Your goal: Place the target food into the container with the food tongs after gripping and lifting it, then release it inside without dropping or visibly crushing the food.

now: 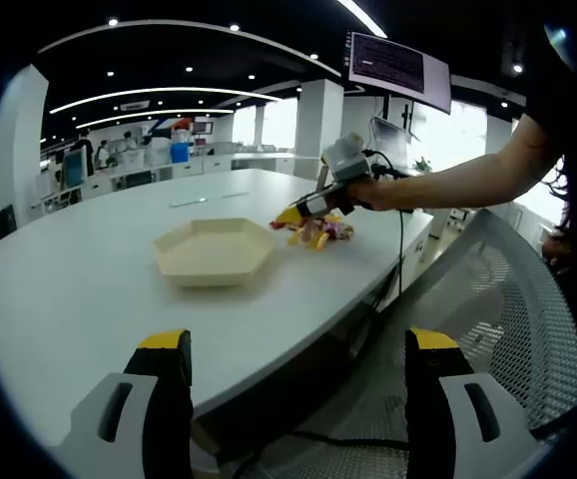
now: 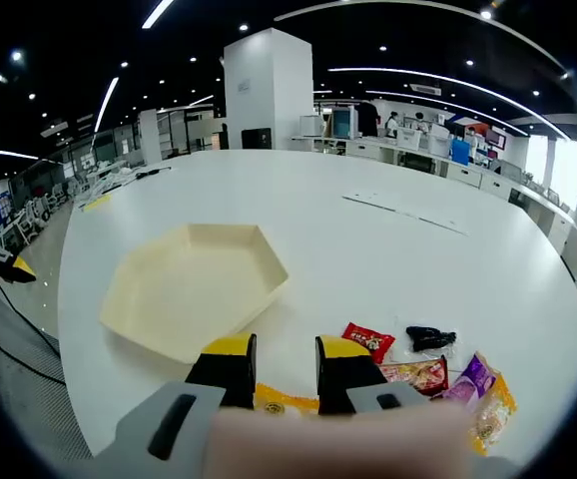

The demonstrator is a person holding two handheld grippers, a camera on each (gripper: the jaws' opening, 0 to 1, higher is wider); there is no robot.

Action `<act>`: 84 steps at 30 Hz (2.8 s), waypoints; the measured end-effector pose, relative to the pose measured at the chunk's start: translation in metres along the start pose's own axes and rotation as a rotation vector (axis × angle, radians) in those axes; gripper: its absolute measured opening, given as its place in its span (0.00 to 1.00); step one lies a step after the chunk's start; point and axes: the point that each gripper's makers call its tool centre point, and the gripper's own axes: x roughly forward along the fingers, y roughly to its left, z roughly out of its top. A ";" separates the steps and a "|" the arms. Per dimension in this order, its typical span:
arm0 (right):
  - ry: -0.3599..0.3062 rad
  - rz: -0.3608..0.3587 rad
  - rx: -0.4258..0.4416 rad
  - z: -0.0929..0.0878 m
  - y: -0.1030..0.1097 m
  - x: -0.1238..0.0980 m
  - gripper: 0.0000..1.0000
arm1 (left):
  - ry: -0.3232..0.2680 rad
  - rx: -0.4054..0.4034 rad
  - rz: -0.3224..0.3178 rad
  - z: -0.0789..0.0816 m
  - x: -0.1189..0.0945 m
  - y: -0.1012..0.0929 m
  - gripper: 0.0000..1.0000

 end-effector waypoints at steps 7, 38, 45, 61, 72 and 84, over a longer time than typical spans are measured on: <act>-0.006 -0.020 0.037 0.001 -0.005 -0.002 0.19 | 0.017 -0.010 0.001 -0.003 0.000 0.001 0.85; -0.046 -0.030 0.019 0.053 -0.024 -0.043 0.19 | -0.041 0.008 -0.020 0.008 0.000 -0.003 0.92; -0.073 -0.031 0.013 0.078 -0.024 -0.053 0.19 | -0.034 0.015 -0.029 0.007 0.001 -0.004 0.95; -0.112 0.048 -0.106 0.150 0.023 -0.046 0.19 | -0.021 0.052 -0.014 0.006 0.001 -0.002 0.97; -0.127 0.111 -0.168 0.185 0.048 -0.023 0.20 | 0.035 0.081 0.025 0.001 0.001 0.006 0.96; -0.119 0.147 -0.193 0.192 0.070 -0.015 0.19 | 0.073 0.040 0.044 -0.004 0.000 0.006 0.96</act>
